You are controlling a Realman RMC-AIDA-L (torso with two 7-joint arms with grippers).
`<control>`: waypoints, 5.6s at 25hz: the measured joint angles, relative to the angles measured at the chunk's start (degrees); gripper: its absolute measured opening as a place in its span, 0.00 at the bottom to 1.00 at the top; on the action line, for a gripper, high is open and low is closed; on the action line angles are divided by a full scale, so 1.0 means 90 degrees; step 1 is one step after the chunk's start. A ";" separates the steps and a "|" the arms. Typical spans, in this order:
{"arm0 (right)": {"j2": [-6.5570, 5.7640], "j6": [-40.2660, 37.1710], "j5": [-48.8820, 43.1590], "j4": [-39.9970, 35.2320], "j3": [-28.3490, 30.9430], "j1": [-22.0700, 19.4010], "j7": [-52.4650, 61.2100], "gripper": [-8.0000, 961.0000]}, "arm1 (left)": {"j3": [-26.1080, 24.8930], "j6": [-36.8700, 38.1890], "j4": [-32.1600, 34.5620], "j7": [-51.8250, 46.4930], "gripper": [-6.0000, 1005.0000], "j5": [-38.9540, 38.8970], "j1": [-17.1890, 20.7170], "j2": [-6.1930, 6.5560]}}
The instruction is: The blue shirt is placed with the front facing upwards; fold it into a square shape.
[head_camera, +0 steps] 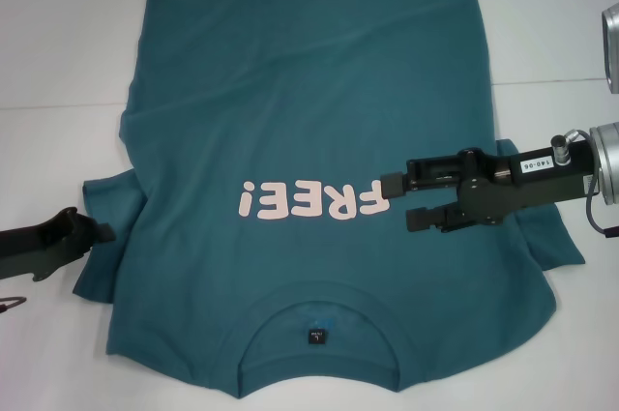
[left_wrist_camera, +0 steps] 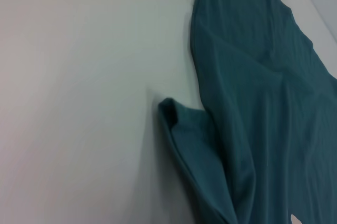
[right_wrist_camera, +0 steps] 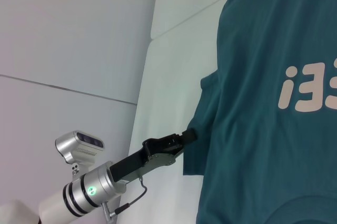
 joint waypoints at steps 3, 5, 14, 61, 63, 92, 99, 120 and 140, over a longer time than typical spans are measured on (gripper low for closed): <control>0.0001 0.0000 0.0000 0.0000 0.0021 -0.0011 0.0001 0.95 | 0.0022 0.0044 0.0160 -0.0003 0.16 0.0003 0.0062 -0.0027; 0.0002 0.0000 0.0000 0.0000 0.0026 -0.0020 0.0002 0.95 | 0.0022 0.0075 0.0271 -0.0019 0.11 0.0004 0.0107 -0.0030; 0.0004 0.0010 0.0000 0.0000 0.0032 -0.0038 0.0002 0.95 | -0.0035 0.0060 0.0374 -0.0035 0.02 0.0555 -0.0056 0.0331; 0.0060 0.0050 0.0000 0.0000 0.0019 -0.0074 0.0012 0.94 | -0.0195 0.1503 0.1825 -0.1018 0.02 0.1584 -0.0908 -0.0379; 0.0060 0.0050 0.0000 0.0000 0.0021 -0.0088 0.0012 0.94 | -0.0195 0.1372 0.1734 -0.1019 0.03 0.1584 -0.0933 -0.0412; 0.0060 0.0088 0.0000 0.0000 0.0022 -0.0116 0.0012 0.94 | -0.0098 0.1179 0.1015 -0.0531 0.27 0.1264 -0.1289 -0.0549; 0.0060 0.0117 0.0001 0.0000 0.0022 -0.0123 0.0012 0.94 | -0.0147 0.1234 0.1283 -0.0475 0.57 0.0983 -0.1031 -0.0443; 0.0060 0.0129 -0.0015 0.0000 0.0022 -0.0127 0.0012 0.94 | -0.0106 -0.0372 0.0544 -0.1033 0.83 0.1302 -0.0727 -0.0062; 0.0048 0.0128 -0.0007 0.0000 0.0022 -0.0178 0.0012 0.94 | 0.0152 -0.1191 -0.0017 -0.0870 0.83 0.1308 -0.0976 -0.0139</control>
